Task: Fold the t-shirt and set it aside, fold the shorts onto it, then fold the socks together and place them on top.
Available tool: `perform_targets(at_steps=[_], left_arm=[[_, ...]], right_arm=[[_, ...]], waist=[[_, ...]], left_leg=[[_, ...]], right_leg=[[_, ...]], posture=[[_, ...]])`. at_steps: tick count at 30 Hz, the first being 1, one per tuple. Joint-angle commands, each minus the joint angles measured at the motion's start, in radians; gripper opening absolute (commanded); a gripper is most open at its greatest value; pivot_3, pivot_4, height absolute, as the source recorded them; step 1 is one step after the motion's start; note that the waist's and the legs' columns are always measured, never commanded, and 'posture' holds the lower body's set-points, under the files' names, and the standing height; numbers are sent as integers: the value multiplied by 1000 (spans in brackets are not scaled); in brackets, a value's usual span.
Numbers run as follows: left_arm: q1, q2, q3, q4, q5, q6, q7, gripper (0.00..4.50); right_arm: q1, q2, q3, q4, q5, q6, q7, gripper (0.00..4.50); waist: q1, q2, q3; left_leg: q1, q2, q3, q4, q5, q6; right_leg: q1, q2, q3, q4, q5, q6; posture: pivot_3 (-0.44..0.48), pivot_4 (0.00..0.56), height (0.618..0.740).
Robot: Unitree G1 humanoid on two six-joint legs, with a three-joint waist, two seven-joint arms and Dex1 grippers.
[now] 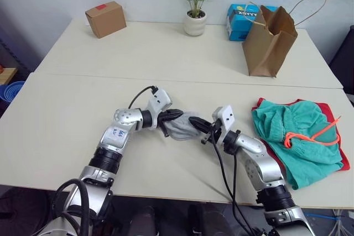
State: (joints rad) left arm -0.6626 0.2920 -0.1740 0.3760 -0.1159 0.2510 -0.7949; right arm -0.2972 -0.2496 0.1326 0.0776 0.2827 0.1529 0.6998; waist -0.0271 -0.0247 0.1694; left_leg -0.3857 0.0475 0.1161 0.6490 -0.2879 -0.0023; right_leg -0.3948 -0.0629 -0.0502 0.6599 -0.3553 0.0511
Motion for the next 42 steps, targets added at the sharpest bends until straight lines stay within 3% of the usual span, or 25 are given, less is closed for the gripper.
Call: perform_targets(at_steps=[1, 8, 10, 13, 17, 22, 25, 28, 30, 36, 39, 42], left_arm=[[10, -9, -24, 45, 27, -7, 2, 0], [16, 12, 1, 25, -5, -63, -58, 0], [15, 28, 12, 18, -18, -87, -89, 0], [3, 52, 15, 30, -13, -133, -126, 0], [-11, 59, 31, 42, -45, -215, -204, 0], [-19, 75, 29, 80, -47, -268, -271, 0], [-18, 79, 25, 97, -31, -269, -267, 0], [-6, 89, 11, 84, -21, -253, -275, 0], [2, 85, 19, 74, -27, -240, -264, 0], [15, 87, 32, 52, -31, -217, -238, 0], [22, 93, 33, 39, -33, -208, -239, 0], [33, 101, 33, 20, -44, -170, -253, 0]], right_arm=[[40, -20, 37, -16, -46, -48, 27, 33], [111, -141, -27, -205, 41, 45, 101, 33], [103, -171, -85, -268, 162, 191, 110, 193], [75, -236, -133, -330, 326, 431, 136, 915], [-43, -276, -282, -216, 642, 918, 26, 2241], [-218, -268, -315, 5, 679, 1221, -90, 3885], [-341, -229, -341, 165, 652, 1371, -154, 3885], [-437, -161, -390, 284, 624, 1378, -206, 3885], [-454, -130, -349, 293, 576, 1354, -226, 3885], [-454, 29, -416, 280, 563, 1356, -291, 3885], [-443, 64, -453, 260, 539, 1312, -332, 2992], [-420, 62, -454, 221, 543, 1329, -330, 1826]], waist=[[0, 0, 0], [1, 0, 0], [-2, 0, 0], [-2, 0, 0], [1, 0, 0], [-1, 0, 0], [-4, 0, 0], [-4, 0, 0], [-2, 0, 0], [-10, 0, -1], [-11, 0, 0], [-8, 0, 0]], left_leg=[[0, 0, 0, 0, 0, 0], [2, 0, 0, 0, 0, 0], [2, 0, 0, 0, 0, 0], [2, 1, 0, -1, 0, -1], [2, 1, -1, 0, 0, 0], [0, 0, -1, 0, -3, 5], [-1, 0, -1, 0, -3, 5], [-1, 1, 0, 0, -1, 3], [-1, 1, 0, 0, -1, 3], [-1, 1, 1, 0, -1, 3], [-1, 1, 1, -1, -1, 3], [-2, 1, 1, 0, -1, 3]], right_leg=[[0, 0, 0, 0, 0, 0], [3, 0, 0, 0, 0, 0], [2, 0, 0, 0, 0, 0], [2, 0, 0, 1, 0, 0], [2, 0, 0, 0, 0, 0], [0, -1, -1, 0, 0, -1], [-1, -1, -1, 0, 0, -1], [-1, 0, -1, 1, 0, -1], [-2, 0, -1, 1, 0, -1], [-2, 0, 0, 1, 0, -1], [-2, 0, 0, 2, 0, -1], [-2, 0, 0, 2, 0, -1]], posture=[[0, 150, 740], [0, 150, 740], [0, 150, 740], [0, 150, 740], [0, 150, 740], [0, 150, 740], [0, 150, 740], [0, 150, 740], [0, 150, 740], [0, 150, 740], [0, 150, 740], [0, 150, 740]])
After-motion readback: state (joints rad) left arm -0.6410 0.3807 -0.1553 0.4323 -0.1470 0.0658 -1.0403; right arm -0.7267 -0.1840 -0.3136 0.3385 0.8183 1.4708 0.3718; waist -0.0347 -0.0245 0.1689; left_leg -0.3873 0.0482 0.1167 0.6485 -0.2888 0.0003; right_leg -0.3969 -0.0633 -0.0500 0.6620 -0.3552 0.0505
